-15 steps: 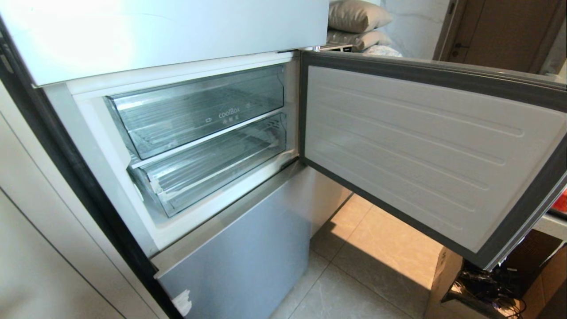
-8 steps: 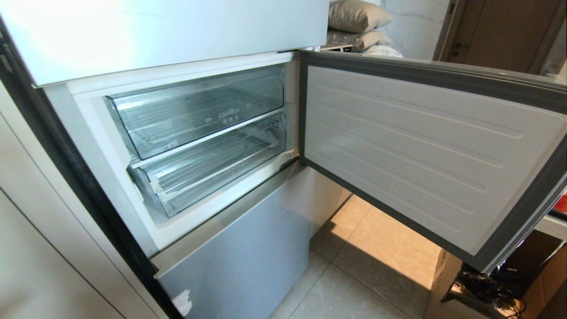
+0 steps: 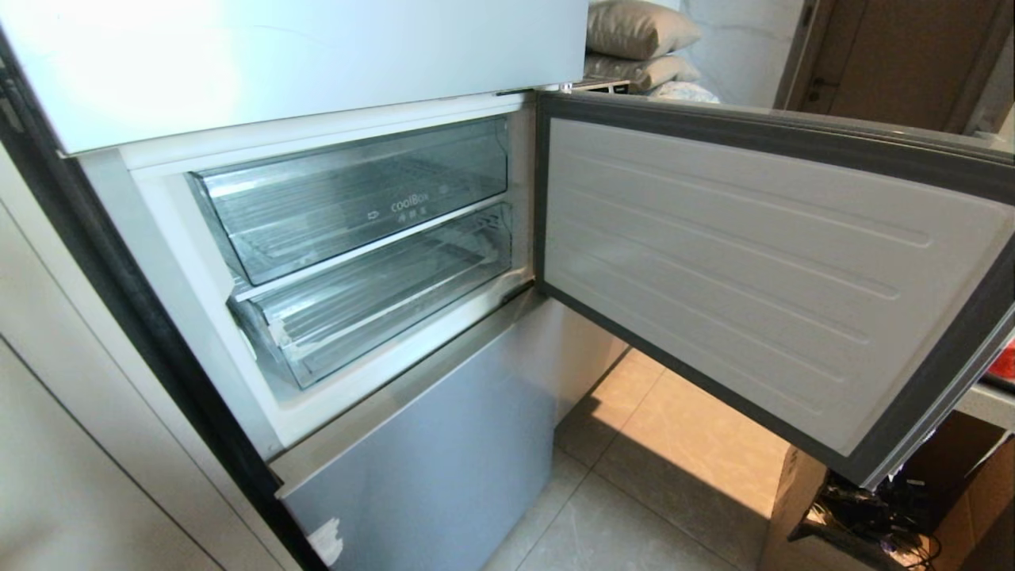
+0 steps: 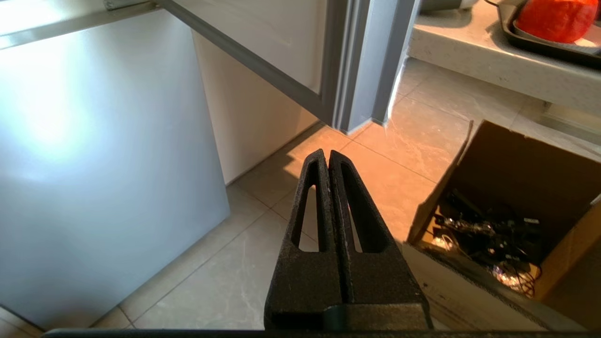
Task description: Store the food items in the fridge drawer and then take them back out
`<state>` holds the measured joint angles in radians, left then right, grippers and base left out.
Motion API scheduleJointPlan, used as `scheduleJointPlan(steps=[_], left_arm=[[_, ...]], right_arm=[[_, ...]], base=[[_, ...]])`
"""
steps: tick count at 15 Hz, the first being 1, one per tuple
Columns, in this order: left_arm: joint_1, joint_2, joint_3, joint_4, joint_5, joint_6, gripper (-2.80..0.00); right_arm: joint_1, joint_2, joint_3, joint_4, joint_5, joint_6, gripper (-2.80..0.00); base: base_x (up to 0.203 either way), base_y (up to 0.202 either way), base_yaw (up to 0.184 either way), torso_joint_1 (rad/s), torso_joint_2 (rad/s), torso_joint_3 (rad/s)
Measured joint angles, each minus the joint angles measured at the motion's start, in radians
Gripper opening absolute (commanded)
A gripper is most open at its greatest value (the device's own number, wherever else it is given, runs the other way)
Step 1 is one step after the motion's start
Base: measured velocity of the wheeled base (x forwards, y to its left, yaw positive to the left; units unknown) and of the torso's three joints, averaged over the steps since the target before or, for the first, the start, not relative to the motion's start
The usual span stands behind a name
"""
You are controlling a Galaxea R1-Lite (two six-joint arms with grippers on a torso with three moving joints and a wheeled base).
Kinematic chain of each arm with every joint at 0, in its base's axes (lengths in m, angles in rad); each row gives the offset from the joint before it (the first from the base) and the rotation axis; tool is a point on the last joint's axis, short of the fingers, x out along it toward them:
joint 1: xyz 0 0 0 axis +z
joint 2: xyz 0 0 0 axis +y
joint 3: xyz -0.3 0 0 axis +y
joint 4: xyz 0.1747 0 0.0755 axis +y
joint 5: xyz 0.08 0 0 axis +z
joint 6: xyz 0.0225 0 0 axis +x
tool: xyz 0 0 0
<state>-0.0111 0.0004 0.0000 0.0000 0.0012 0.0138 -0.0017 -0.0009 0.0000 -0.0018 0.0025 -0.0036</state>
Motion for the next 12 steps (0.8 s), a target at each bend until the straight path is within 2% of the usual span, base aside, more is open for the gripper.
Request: scheduleJointPlan(steps=[12], left_arm=[[0.001, 0.0, 0.0, 0.0, 0.0, 0.0, -2.8]], right_arm=[[0.0, 0.0, 0.0, 0.0, 0.0, 0.001, -2.8]], base=[[0.002, -0.006, 0.173, 0.003, 0.0, 0.002]])
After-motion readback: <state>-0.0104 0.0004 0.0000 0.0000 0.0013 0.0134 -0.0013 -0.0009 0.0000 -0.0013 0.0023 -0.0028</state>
